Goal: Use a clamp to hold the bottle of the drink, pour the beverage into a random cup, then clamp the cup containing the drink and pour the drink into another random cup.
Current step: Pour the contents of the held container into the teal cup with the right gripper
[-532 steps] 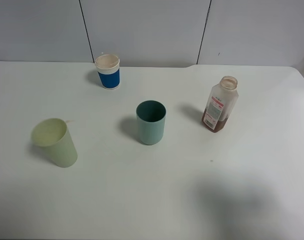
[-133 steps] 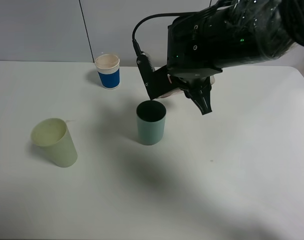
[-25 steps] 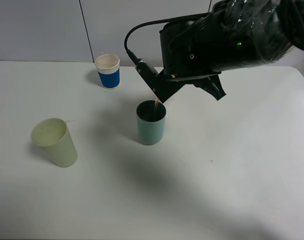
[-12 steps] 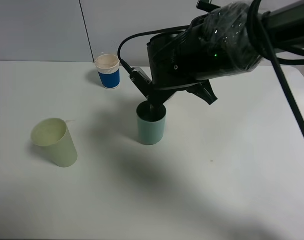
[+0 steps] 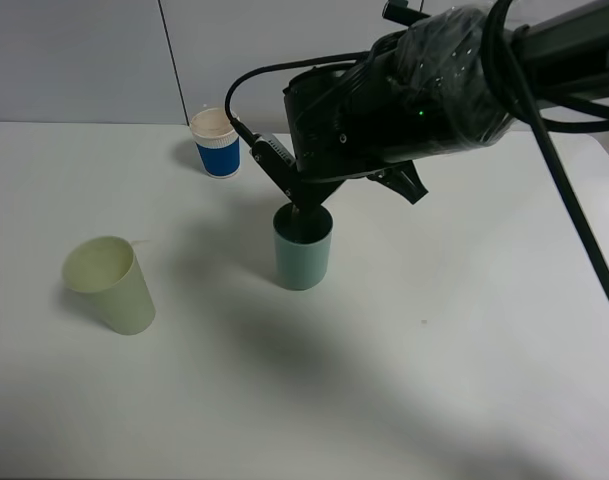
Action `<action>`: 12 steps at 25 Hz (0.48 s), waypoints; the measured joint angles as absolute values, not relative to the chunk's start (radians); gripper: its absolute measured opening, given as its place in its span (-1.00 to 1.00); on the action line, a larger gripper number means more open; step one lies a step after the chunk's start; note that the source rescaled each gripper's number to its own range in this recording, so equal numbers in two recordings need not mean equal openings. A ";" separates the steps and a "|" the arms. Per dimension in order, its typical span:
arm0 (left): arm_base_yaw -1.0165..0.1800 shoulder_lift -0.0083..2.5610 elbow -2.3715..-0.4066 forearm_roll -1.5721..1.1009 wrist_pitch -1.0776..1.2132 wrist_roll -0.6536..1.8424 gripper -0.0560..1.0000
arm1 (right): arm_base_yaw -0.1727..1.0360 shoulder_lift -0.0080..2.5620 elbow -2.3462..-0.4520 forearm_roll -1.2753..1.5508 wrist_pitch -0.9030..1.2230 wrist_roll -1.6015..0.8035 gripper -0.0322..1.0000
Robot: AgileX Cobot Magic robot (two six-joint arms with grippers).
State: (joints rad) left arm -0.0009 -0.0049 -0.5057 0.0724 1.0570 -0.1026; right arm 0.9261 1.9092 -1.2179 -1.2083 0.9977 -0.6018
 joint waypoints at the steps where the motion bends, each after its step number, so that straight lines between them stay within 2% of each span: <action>1: -0.001 -0.005 -0.506 0.072 1.057 -0.103 0.77 | 0.926 1.909 -1.218 -1.210 1.000 -0.602 -0.93; 12: -0.001 -0.005 -0.506 0.072 1.057 -0.103 0.77 | 0.926 1.909 -1.218 -1.259 1.001 -0.602 -0.93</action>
